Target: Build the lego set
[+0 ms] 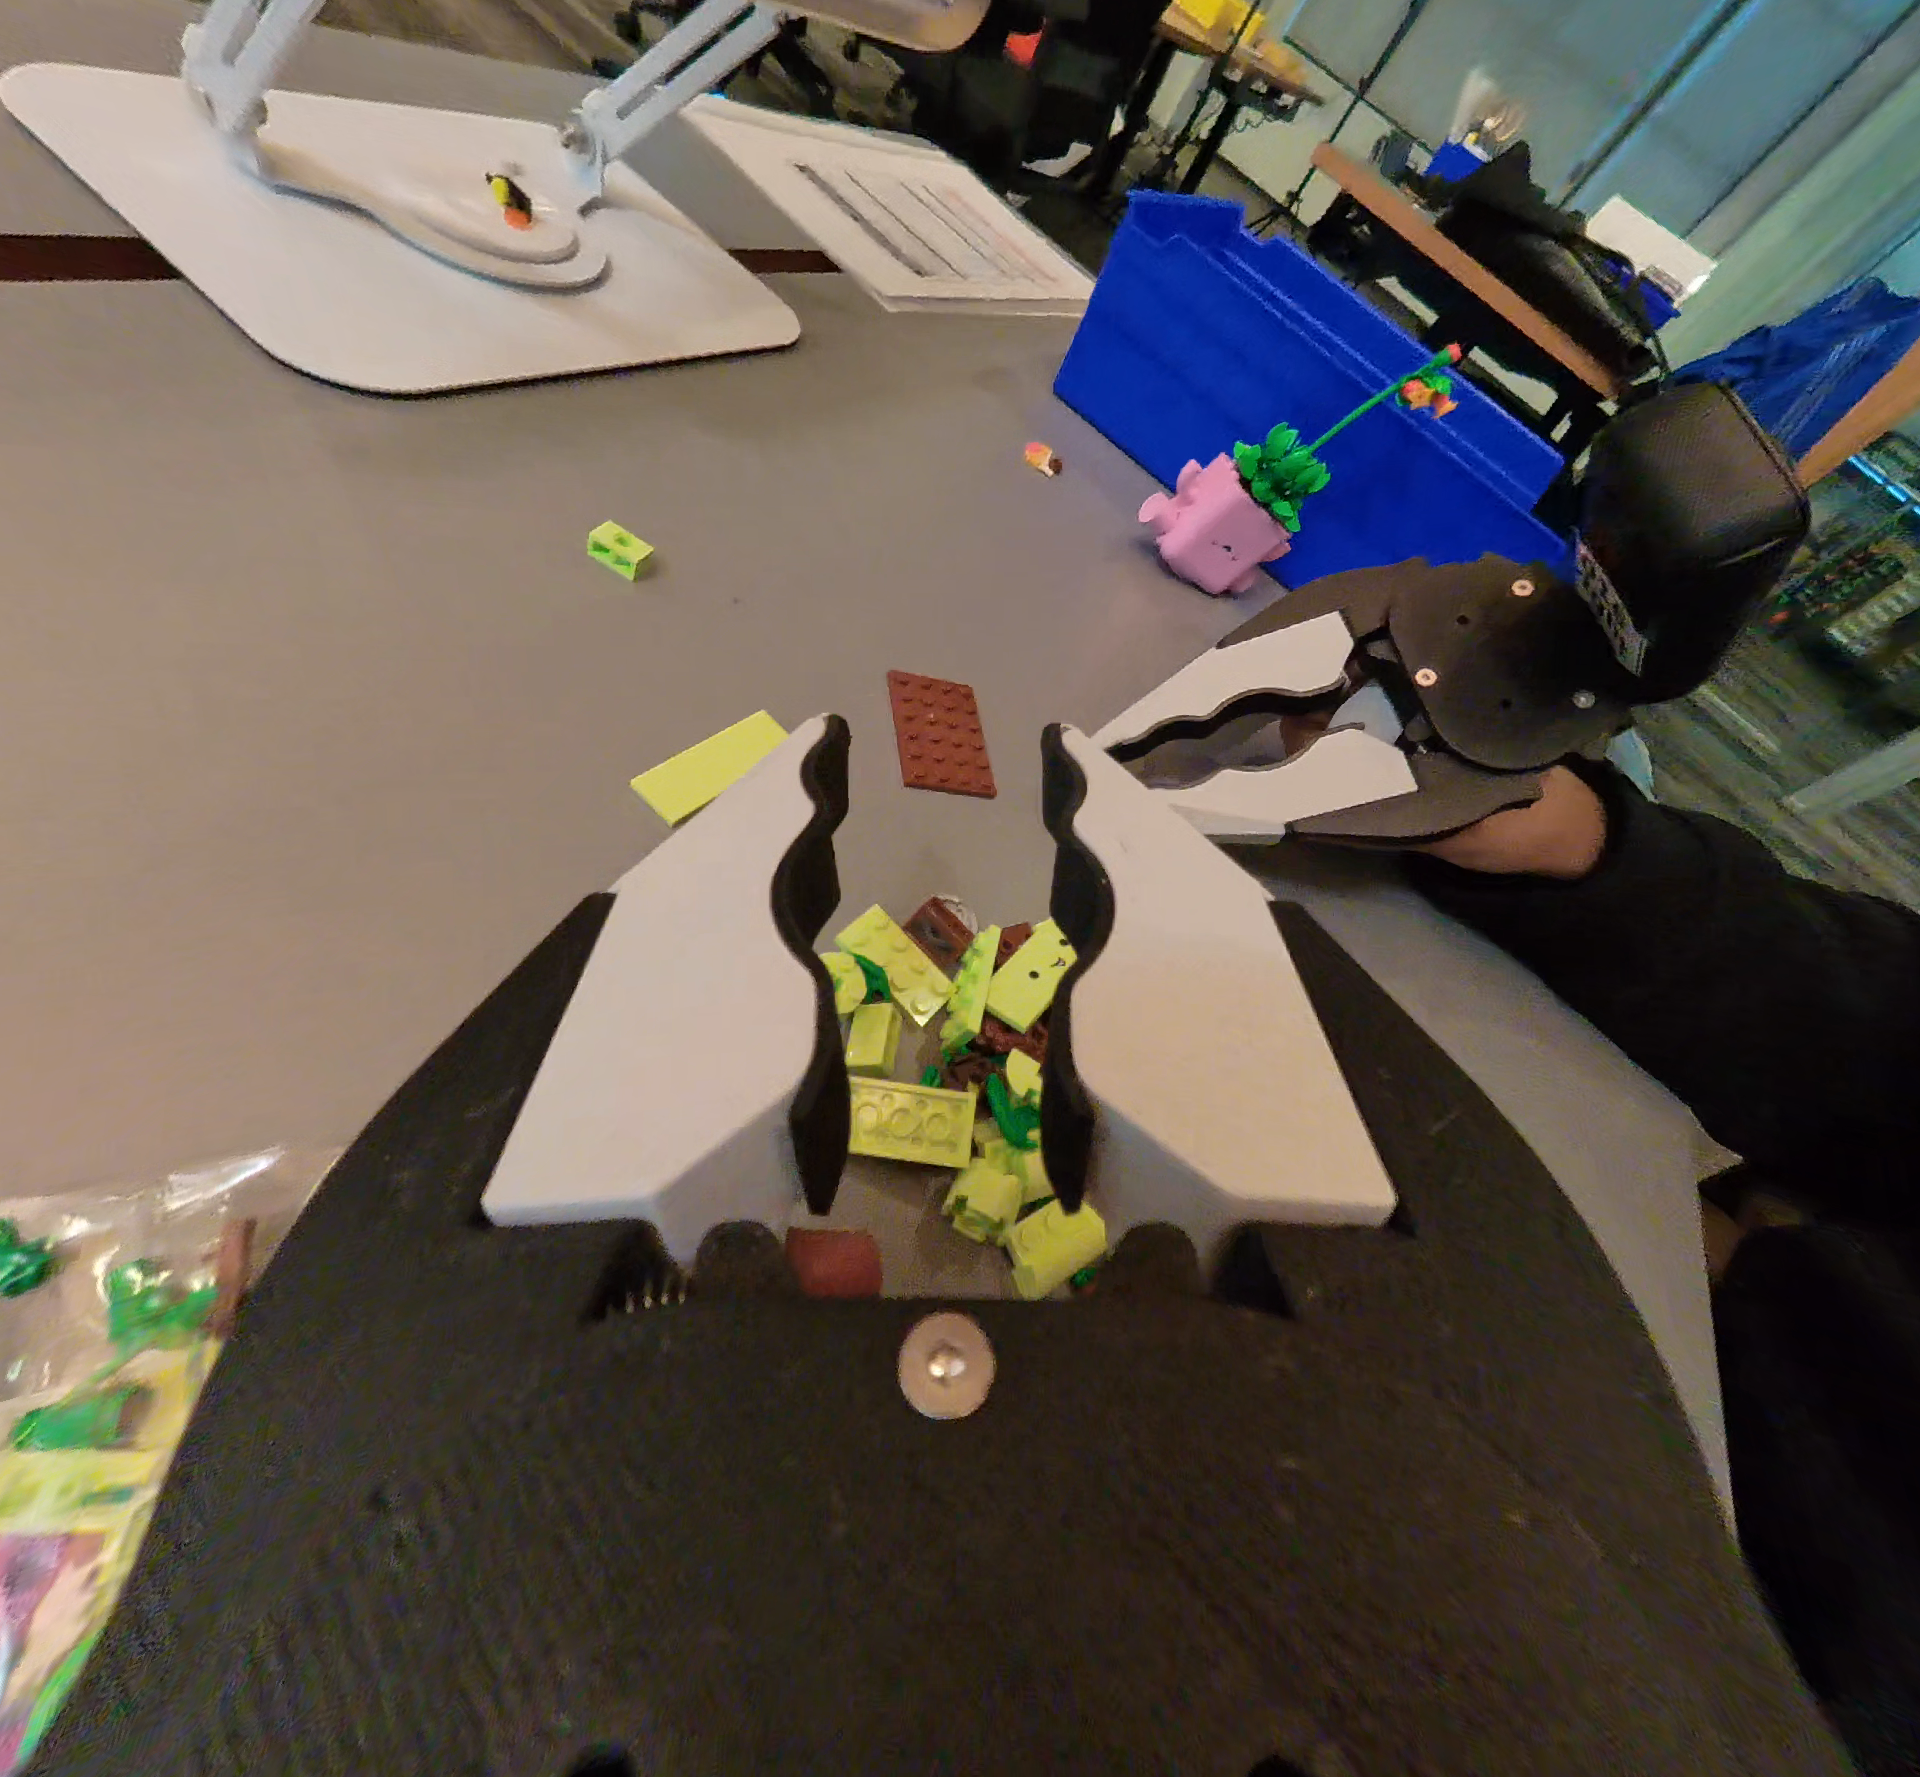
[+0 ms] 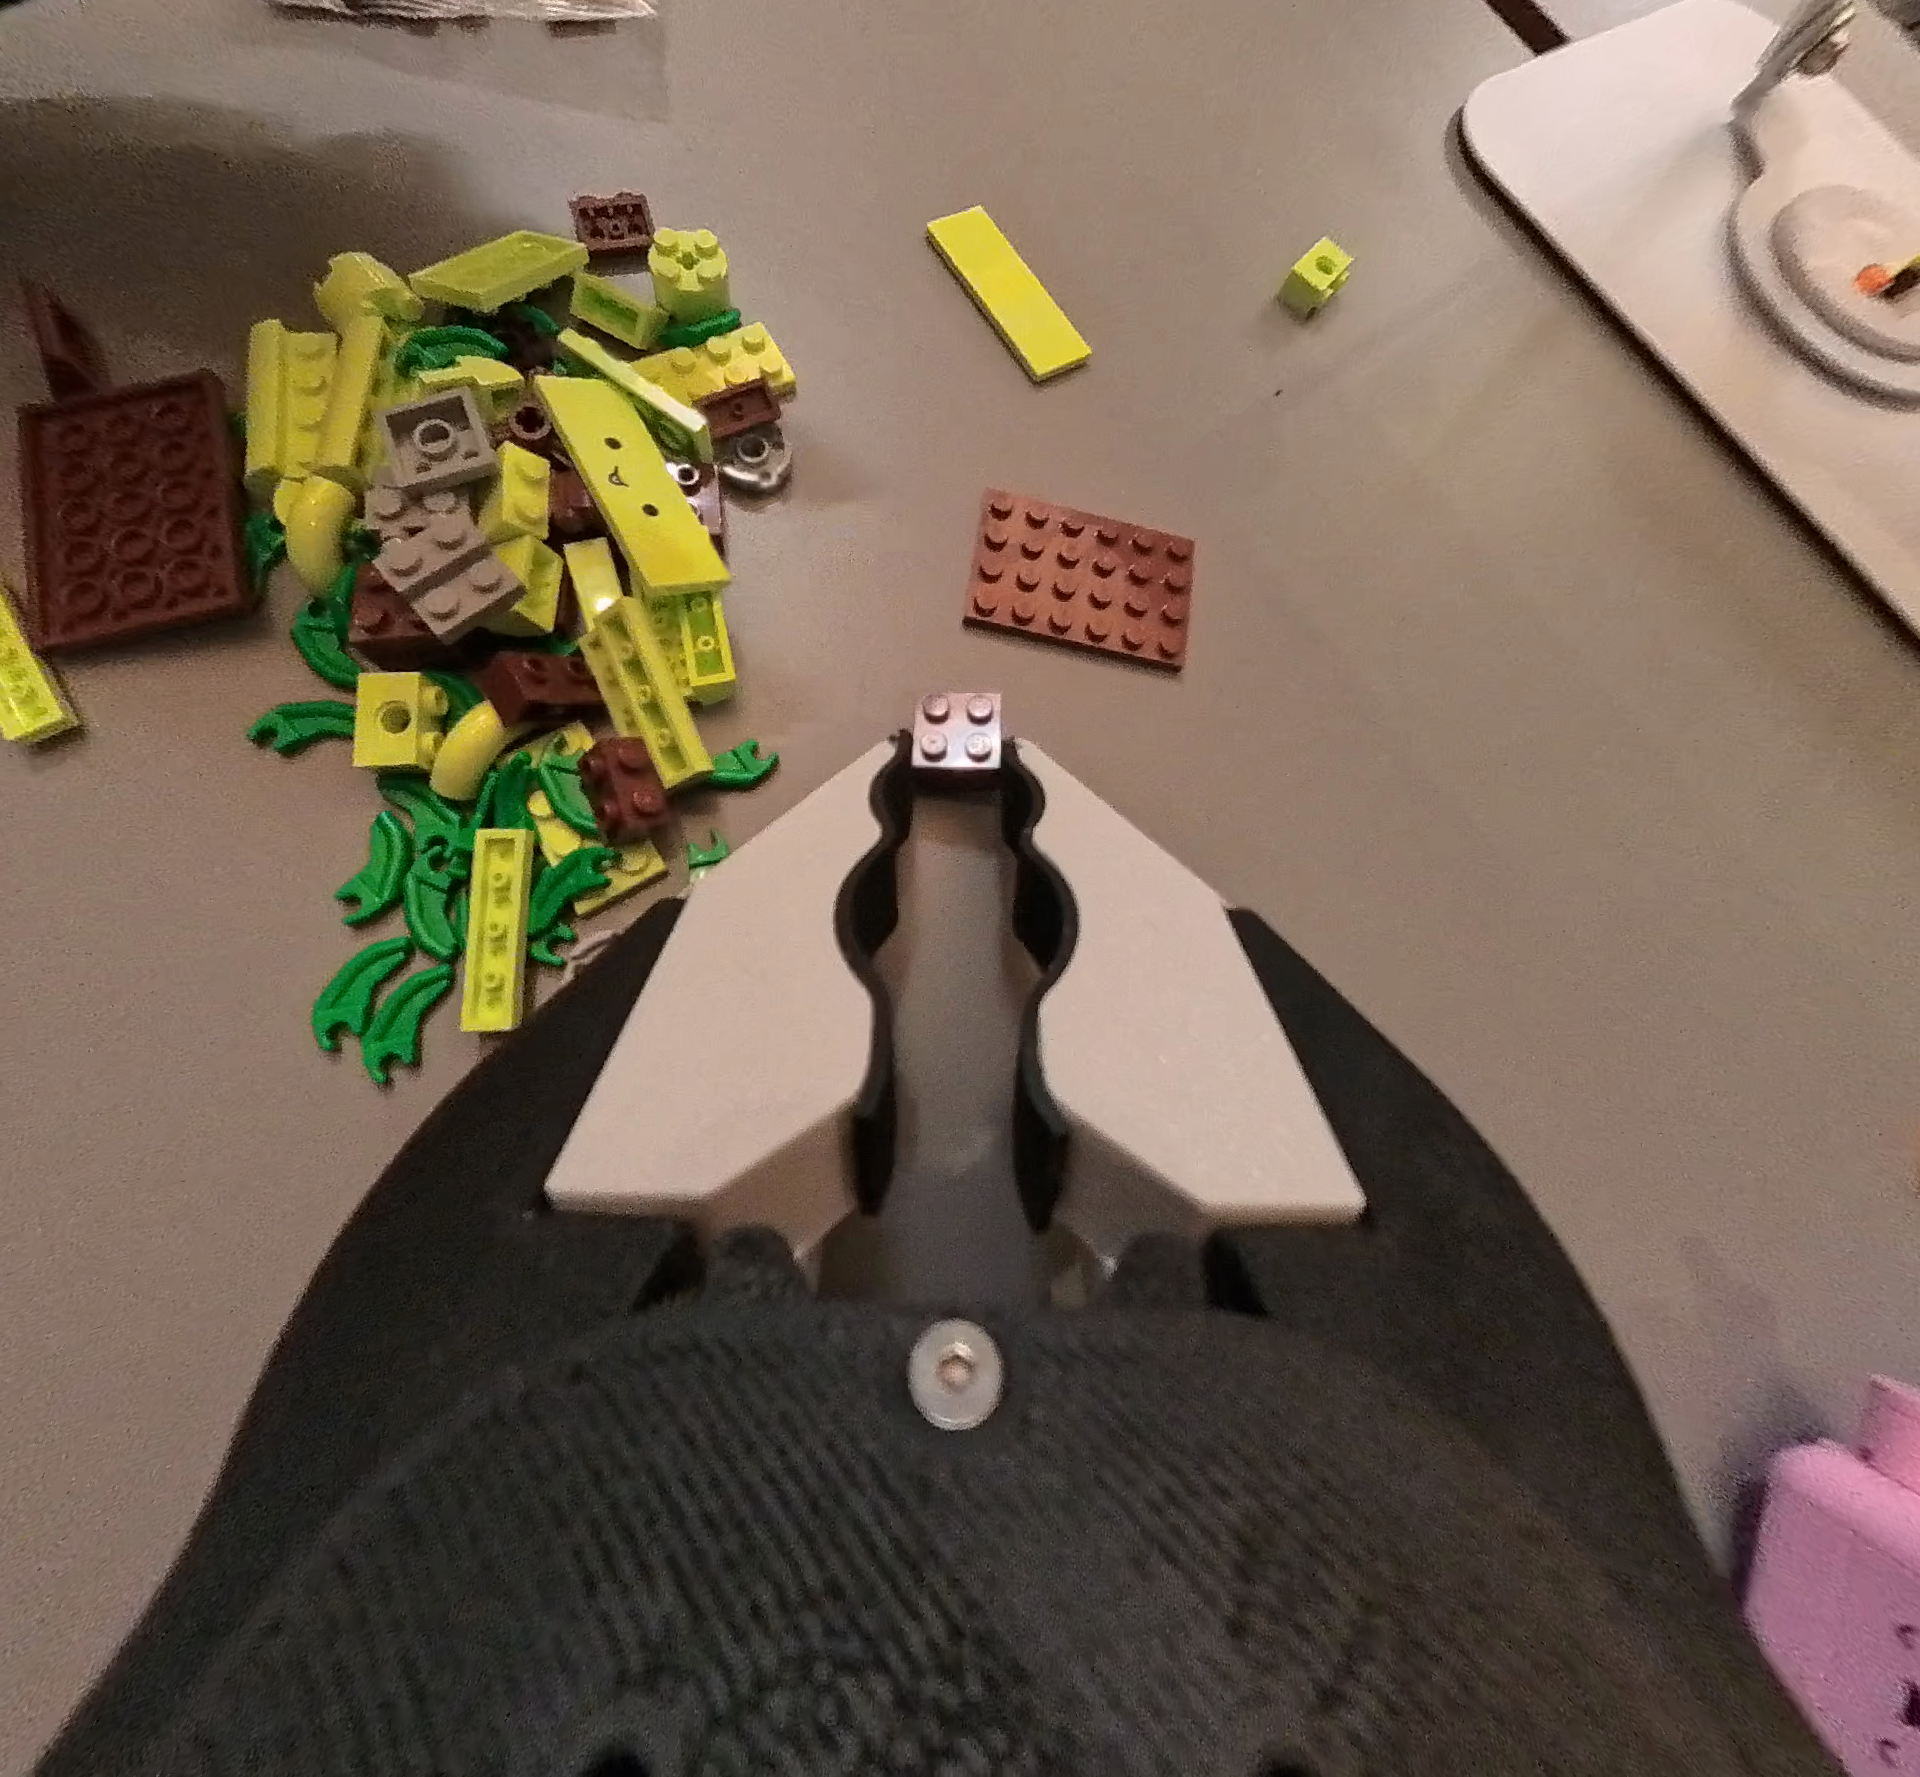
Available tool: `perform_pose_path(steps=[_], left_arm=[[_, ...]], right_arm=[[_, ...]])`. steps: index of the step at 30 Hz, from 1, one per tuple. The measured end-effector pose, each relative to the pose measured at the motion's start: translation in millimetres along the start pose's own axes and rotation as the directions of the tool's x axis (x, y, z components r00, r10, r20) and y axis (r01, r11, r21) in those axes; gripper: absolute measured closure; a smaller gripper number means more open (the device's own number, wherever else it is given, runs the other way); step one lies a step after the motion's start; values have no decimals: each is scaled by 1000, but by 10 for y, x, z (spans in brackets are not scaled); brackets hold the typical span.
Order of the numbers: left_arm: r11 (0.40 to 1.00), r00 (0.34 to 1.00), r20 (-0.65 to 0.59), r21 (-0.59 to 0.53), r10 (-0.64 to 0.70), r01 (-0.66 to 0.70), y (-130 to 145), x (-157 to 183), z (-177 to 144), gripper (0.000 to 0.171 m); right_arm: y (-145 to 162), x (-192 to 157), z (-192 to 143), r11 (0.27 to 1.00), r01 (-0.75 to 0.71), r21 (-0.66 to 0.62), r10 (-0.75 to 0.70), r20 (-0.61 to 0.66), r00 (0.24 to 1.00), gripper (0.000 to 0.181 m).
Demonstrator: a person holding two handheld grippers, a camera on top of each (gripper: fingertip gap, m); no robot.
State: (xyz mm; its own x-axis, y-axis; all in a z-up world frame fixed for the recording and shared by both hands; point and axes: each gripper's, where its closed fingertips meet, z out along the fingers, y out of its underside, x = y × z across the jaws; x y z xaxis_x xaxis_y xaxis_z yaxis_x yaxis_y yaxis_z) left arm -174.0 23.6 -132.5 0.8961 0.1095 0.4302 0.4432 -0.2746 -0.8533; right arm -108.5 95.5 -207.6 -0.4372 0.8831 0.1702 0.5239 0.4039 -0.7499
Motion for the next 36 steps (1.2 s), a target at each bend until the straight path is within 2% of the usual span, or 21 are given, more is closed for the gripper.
perform_pose_path(steps=[4,8,11,15,18,21,23,26,31,33,36], left_arm=[[999,999,-11,3,-33,33,-14,-12,-37,135],[998,1000,-17,-67,-21,19,59,50,-41,136],[989,999,-2,-145,32,-32,169,125,-47,136],[967,995,47,-244,91,-77,393,188,-70,136],[935,985,90,-335,149,-111,596,191,-86,137],[901,965,128,-404,227,-158,740,165,-99,137],[894,957,145,-414,252,-173,768,144,-80,137],[892,957,153,-422,248,-164,805,122,-46,136],[905,962,154,-398,225,-148,782,102,-52,137],[910,966,152,-391,209,-135,767,95,-71,137],[905,964,159,-403,214,-135,759,64,-121,137]], right_arm=[[18,17,14,997,-72,-13,73,48,996,166],[-4,24,-6,994,-107,6,106,74,992,145],[-141,13,-95,988,-111,103,103,78,992,139],[-462,-379,-231,956,-161,245,94,263,960,136],[-479,-725,-167,972,-115,206,40,337,941,134],[-441,-835,-28,988,4,157,-46,265,963,135],[-358,-848,85,996,41,79,-59,239,969,132],[-287,-790,138,999,30,26,-35,221,975,142],[-244,-557,65,999,-6,50,-2,156,988,151],[-249,-475,24,997,-34,72,23,150,988,175],[-255,-408,-9,994,-64,91,49,161,986,172]])
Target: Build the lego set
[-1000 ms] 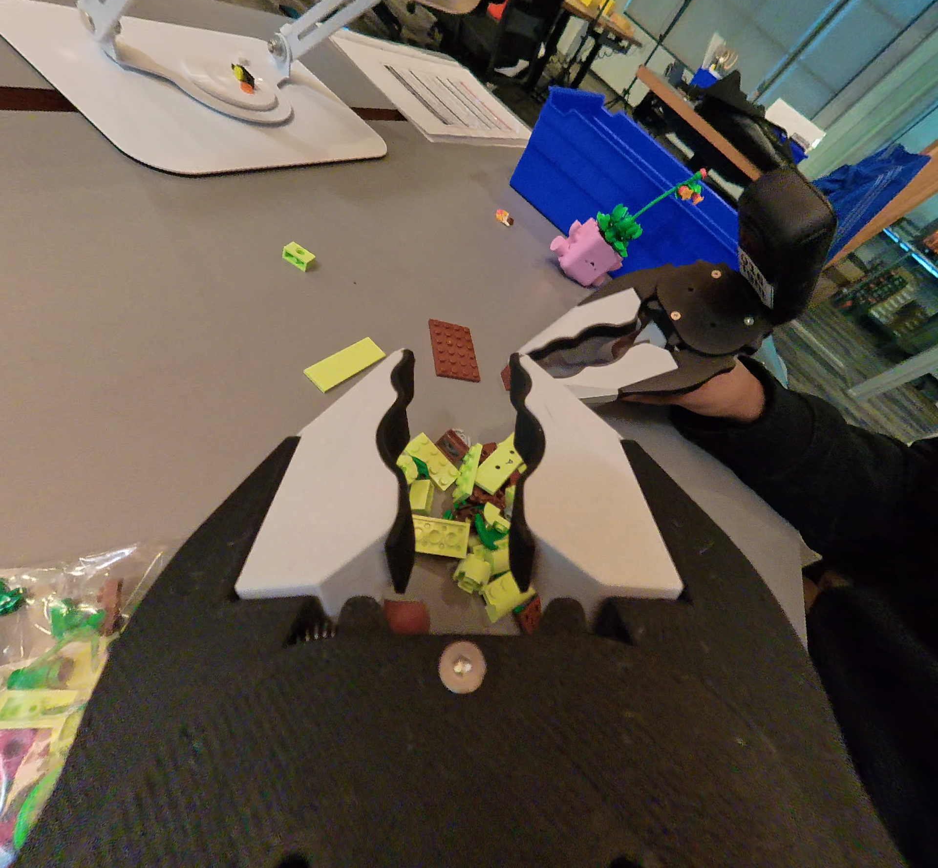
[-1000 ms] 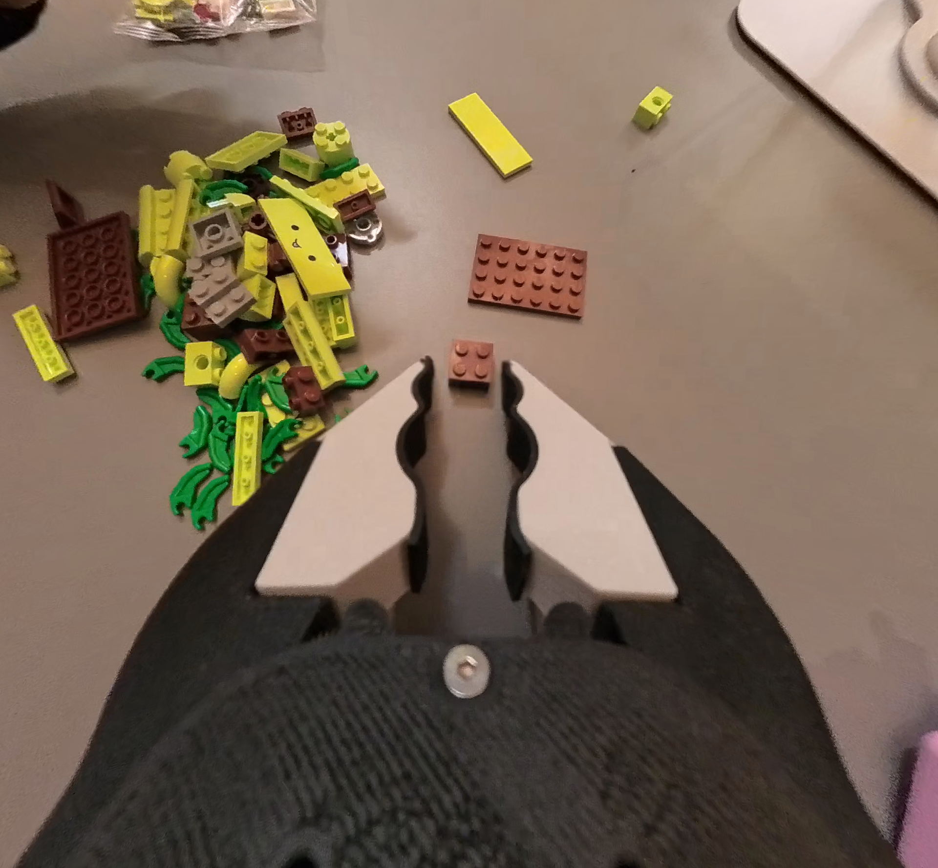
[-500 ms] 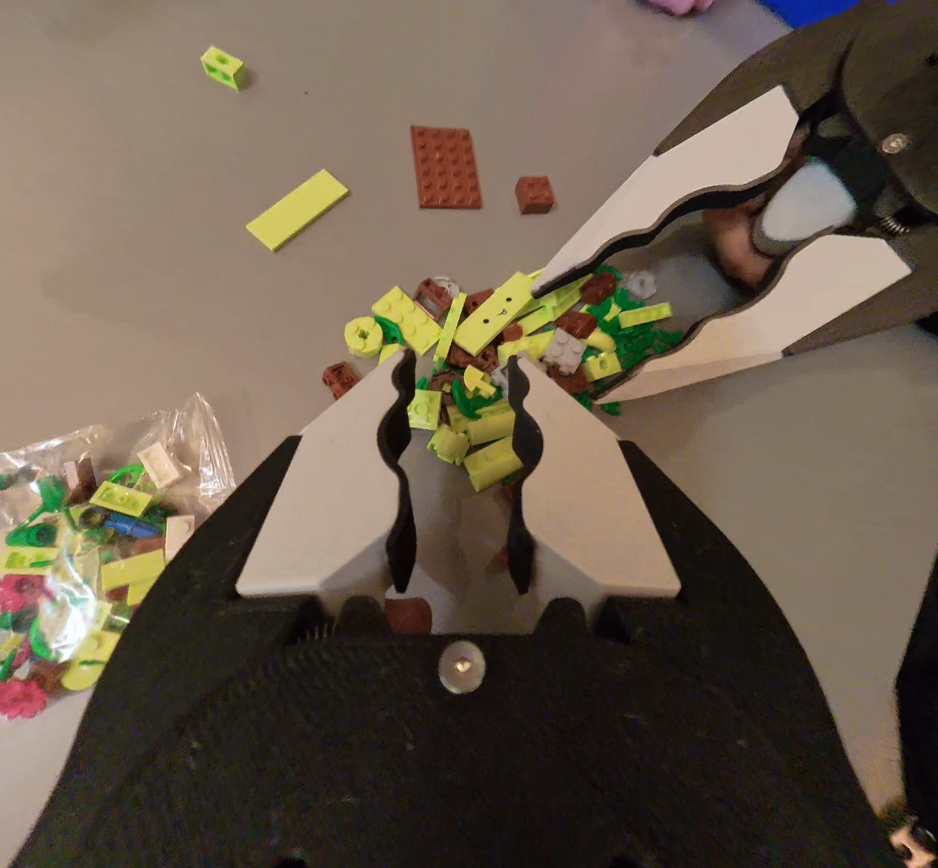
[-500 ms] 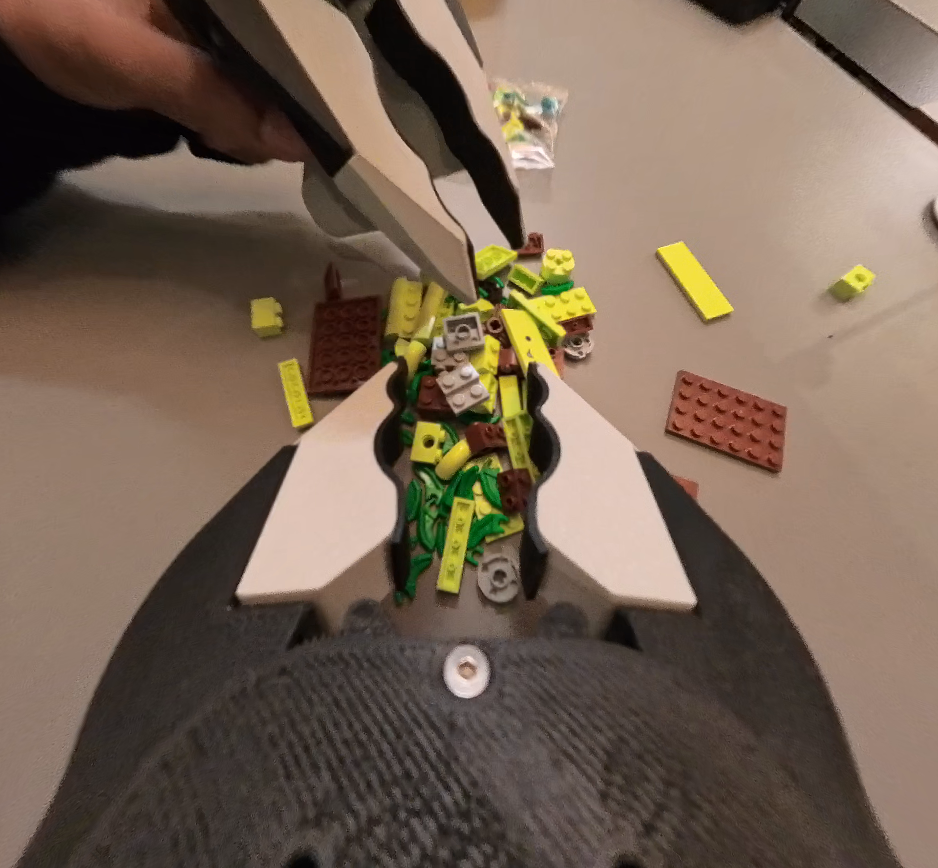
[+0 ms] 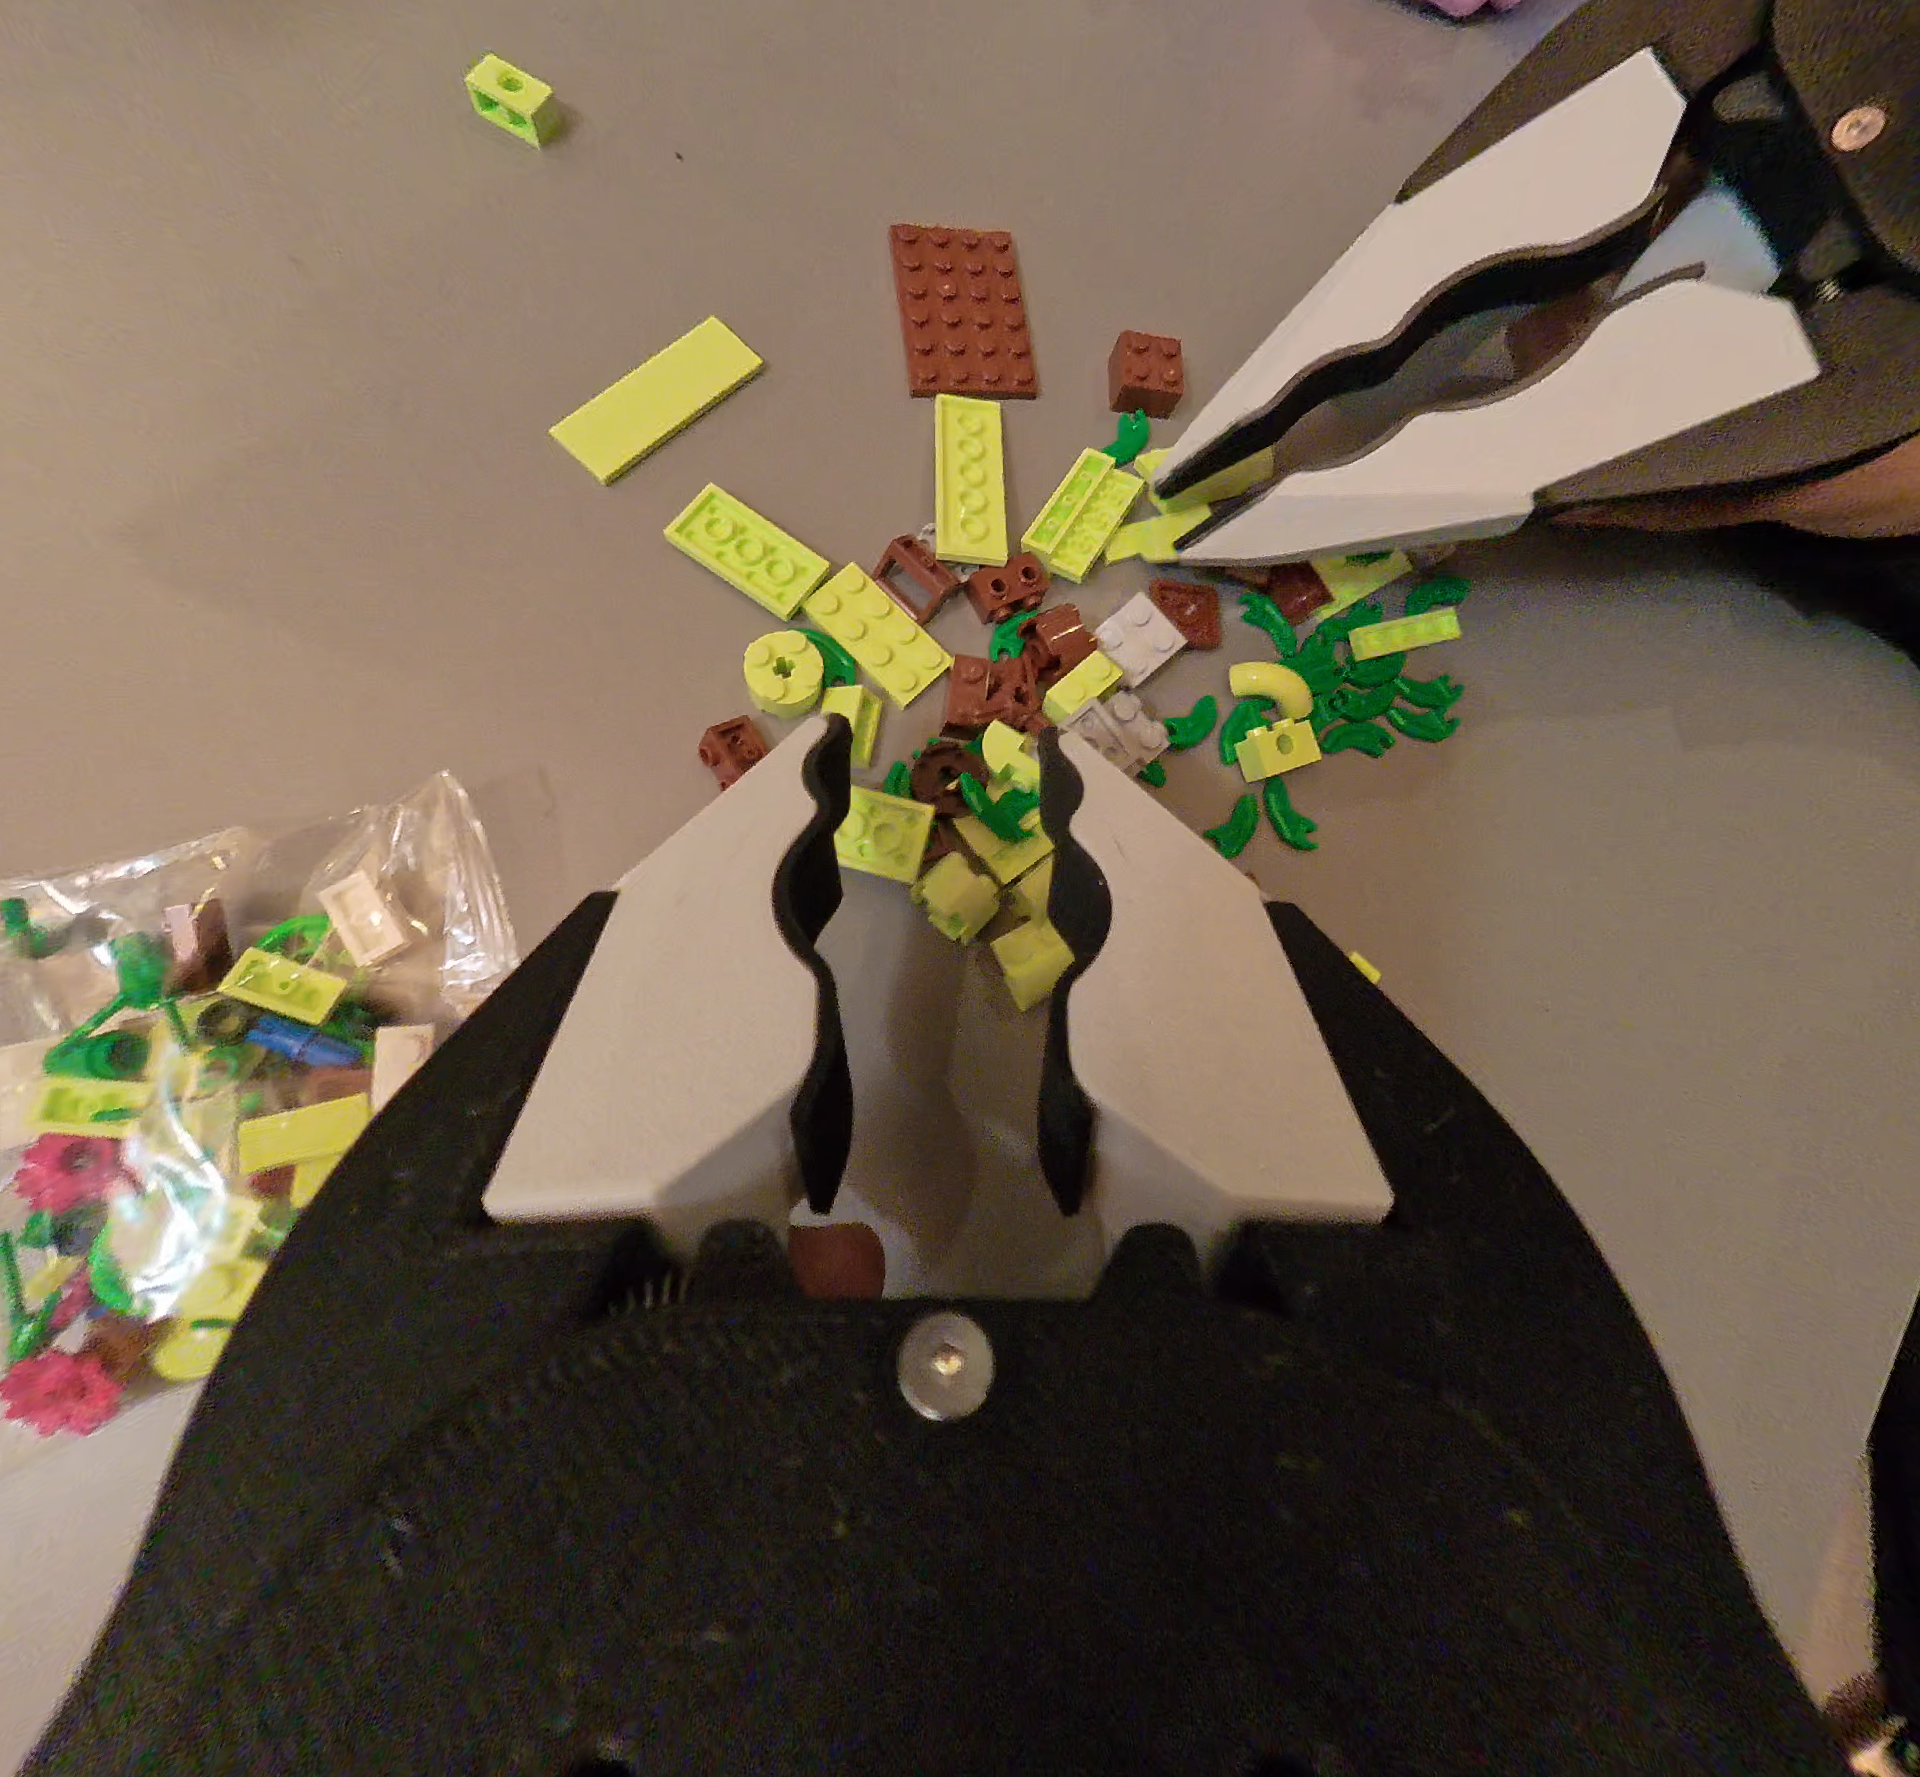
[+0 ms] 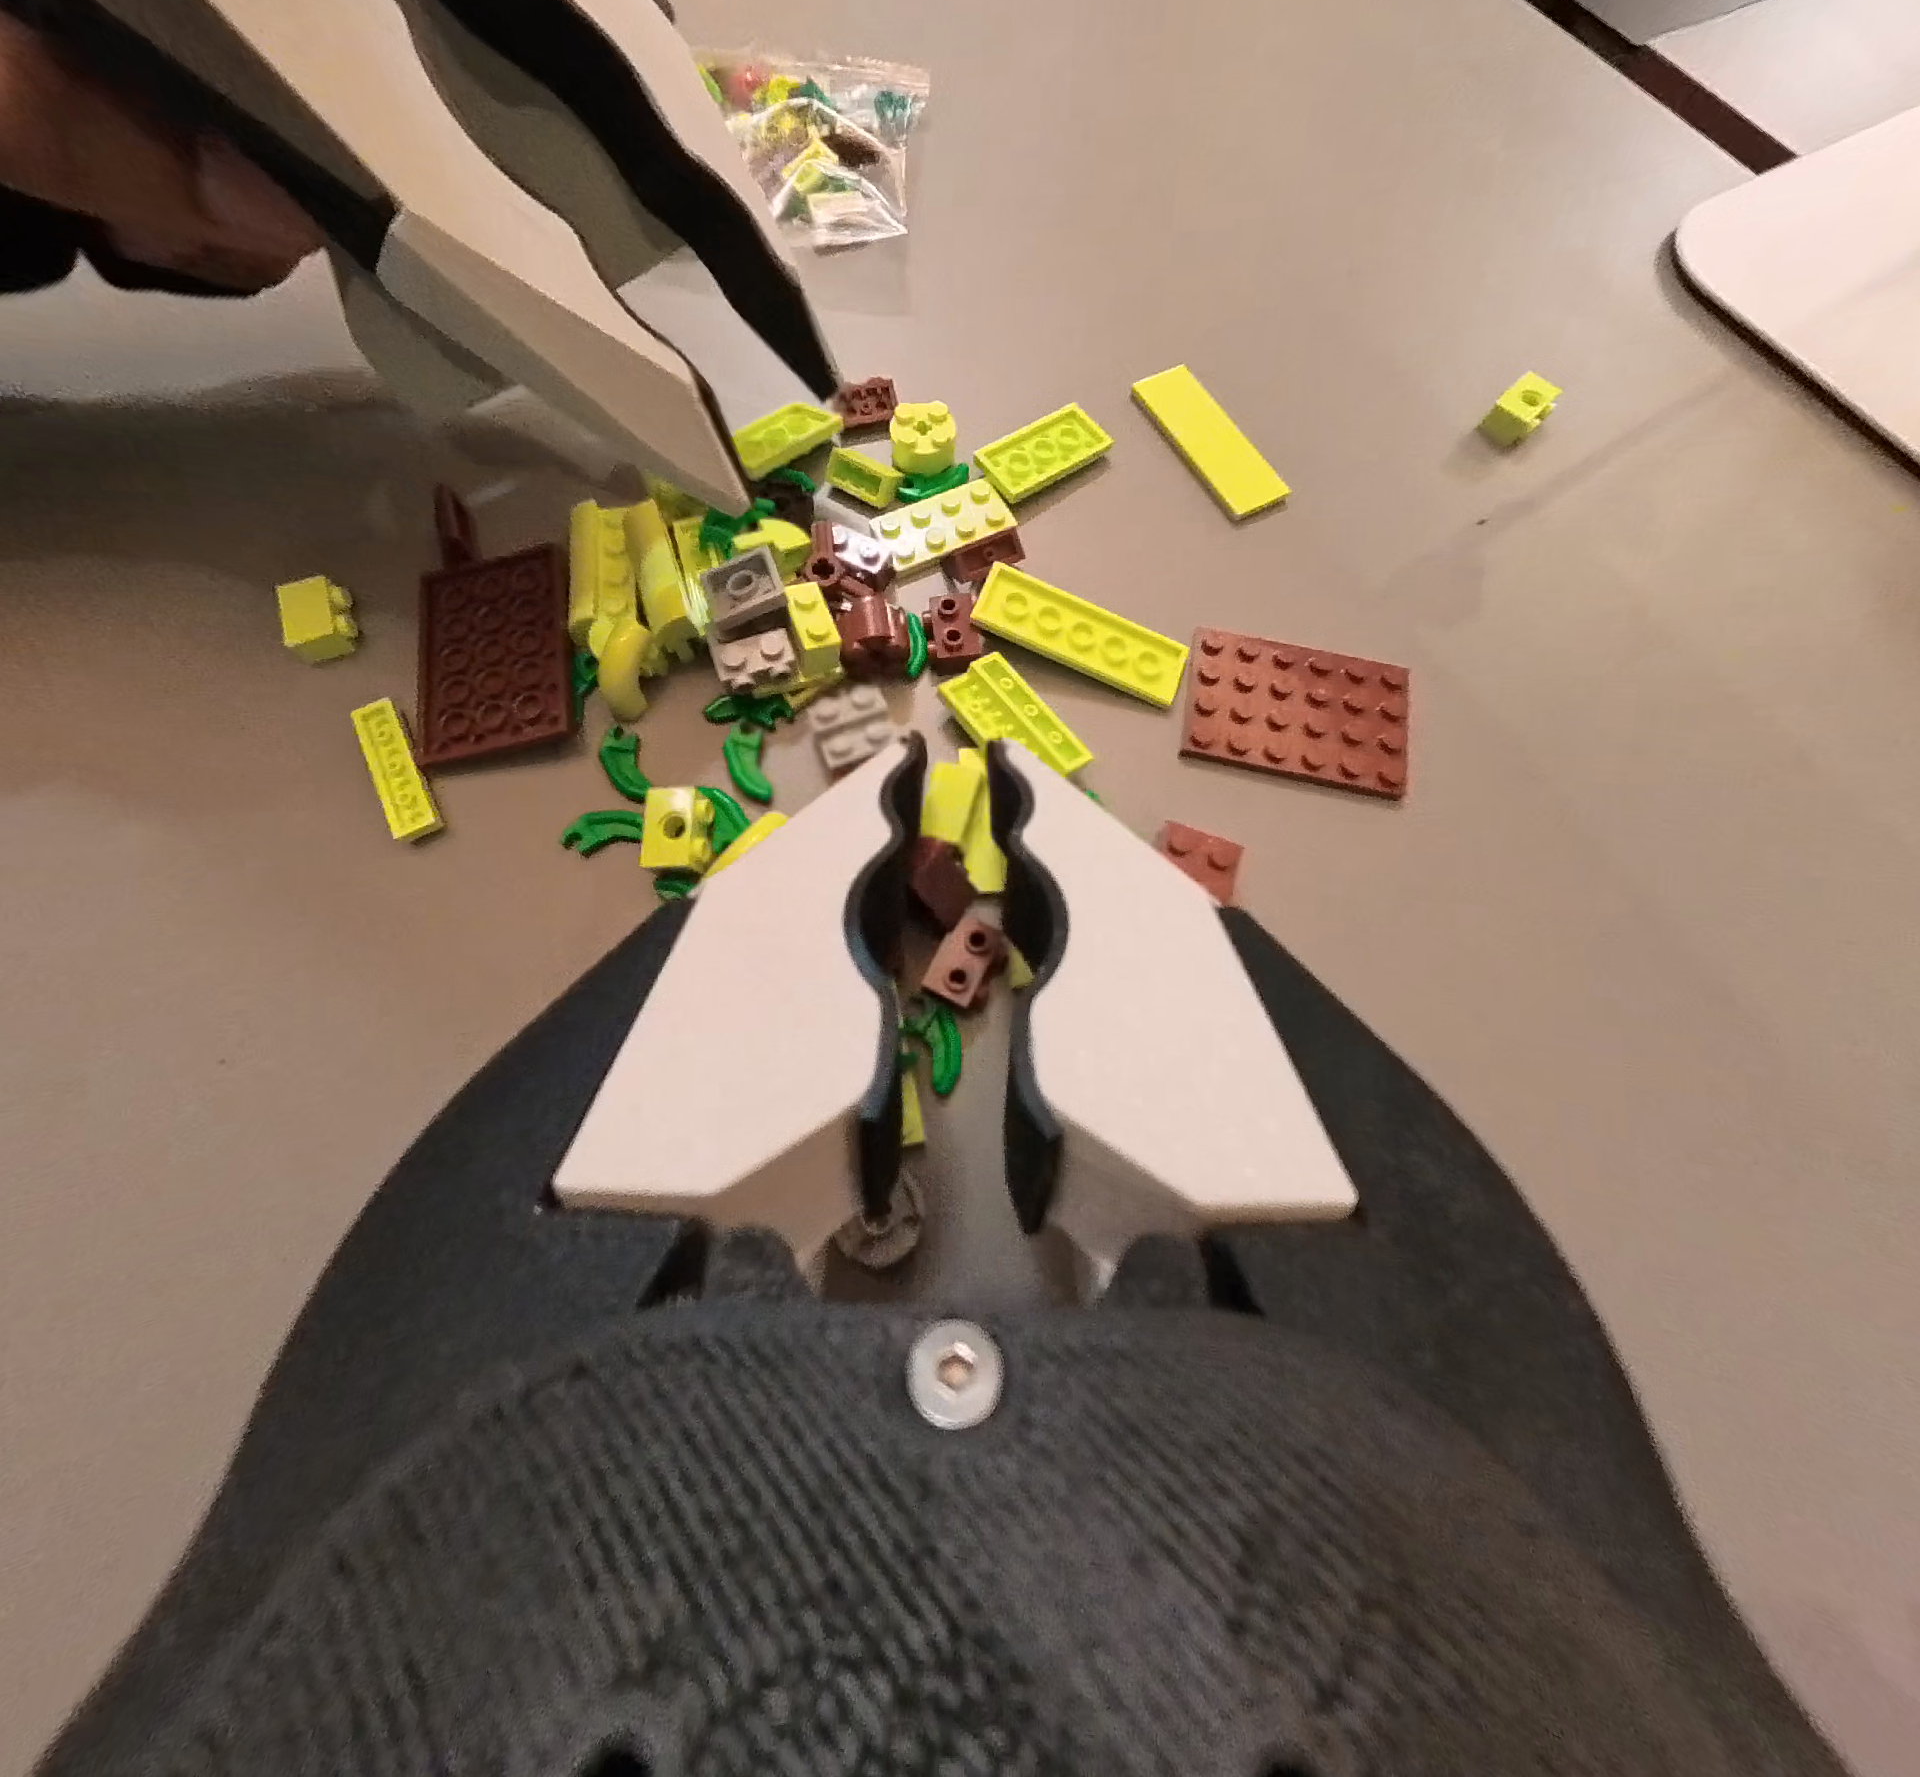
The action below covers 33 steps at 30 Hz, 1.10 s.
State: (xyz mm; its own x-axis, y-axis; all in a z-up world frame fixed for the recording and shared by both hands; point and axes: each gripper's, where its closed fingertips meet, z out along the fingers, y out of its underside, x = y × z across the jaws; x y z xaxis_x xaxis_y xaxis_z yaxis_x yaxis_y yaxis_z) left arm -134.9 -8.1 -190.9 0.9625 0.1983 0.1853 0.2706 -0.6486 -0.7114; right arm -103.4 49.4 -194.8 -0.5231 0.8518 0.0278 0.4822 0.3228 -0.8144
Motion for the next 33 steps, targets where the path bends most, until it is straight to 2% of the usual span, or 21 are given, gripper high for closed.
perform_pose_path(steps=[7,12,17,21,28,33], left_arm=[[998,999,-35,-58,12,-14,79,2,-88,141],[993,996,-77,-103,55,-62,157,142,22,161],[997,996,-85,-70,29,-35,94,258,179,161],[1000,995,-102,-25,11,-13,20,385,295,161],[998,986,-167,-54,17,-26,61,483,277,156],[998,990,-133,-38,42,-47,9,435,204,154]], right_arm=[[-57,-8,-47,998,-34,47,32,40,999,167],[-139,34,-105,992,-59,109,55,40,998,168],[-198,91,-168,979,-125,162,115,71,991,168],[-199,99,-167,979,-123,162,113,70,991,168],[-195,92,-161,981,-116,158,106,68,992,168],[-201,96,-167,980,-116,164,106,67,992,168]])
